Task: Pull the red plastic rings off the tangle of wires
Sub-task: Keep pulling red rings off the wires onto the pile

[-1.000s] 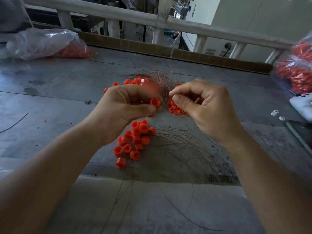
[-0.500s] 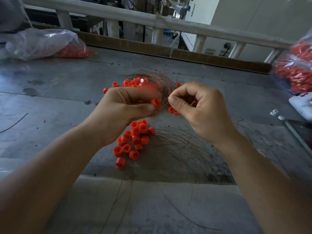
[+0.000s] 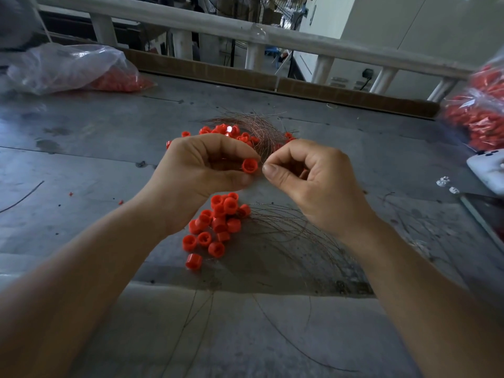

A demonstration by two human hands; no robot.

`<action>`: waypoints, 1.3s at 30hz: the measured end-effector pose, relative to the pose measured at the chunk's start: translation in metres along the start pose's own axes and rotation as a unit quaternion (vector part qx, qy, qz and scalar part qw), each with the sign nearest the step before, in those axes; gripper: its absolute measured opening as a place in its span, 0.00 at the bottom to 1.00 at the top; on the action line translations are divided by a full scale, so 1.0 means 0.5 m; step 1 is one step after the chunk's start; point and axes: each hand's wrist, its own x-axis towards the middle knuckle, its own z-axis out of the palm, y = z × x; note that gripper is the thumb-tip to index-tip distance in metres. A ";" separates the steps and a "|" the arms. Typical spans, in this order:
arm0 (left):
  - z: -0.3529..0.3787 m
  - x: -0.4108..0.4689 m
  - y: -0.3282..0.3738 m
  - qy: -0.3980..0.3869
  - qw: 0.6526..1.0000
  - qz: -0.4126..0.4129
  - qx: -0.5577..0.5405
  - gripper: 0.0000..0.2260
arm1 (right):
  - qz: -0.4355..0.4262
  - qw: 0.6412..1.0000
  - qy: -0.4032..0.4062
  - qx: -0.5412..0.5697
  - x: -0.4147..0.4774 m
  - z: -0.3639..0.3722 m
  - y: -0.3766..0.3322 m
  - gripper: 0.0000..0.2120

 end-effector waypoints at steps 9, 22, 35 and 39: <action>0.001 -0.001 0.005 -0.006 1.000 0.002 -0.030 0.13 | 0.001 1.000 -0.010 -0.008 0.001 0.000 -0.001 0.10; 0.001 -0.003 0.007 -0.034 0.993 -0.022 -0.110 0.14 | 0.020 1.000 0.006 0.005 0.006 -0.013 -0.001 0.09; -0.003 -0.004 0.011 -0.043 0.993 -0.019 -0.109 0.12 | 0.033 0.999 -0.005 0.023 0.004 -0.015 -0.007 0.09; -0.001 -0.005 0.010 -0.059 0.990 -0.020 -0.127 0.13 | 0.052 0.996 -0.014 0.068 0.006 -0.019 -0.006 0.12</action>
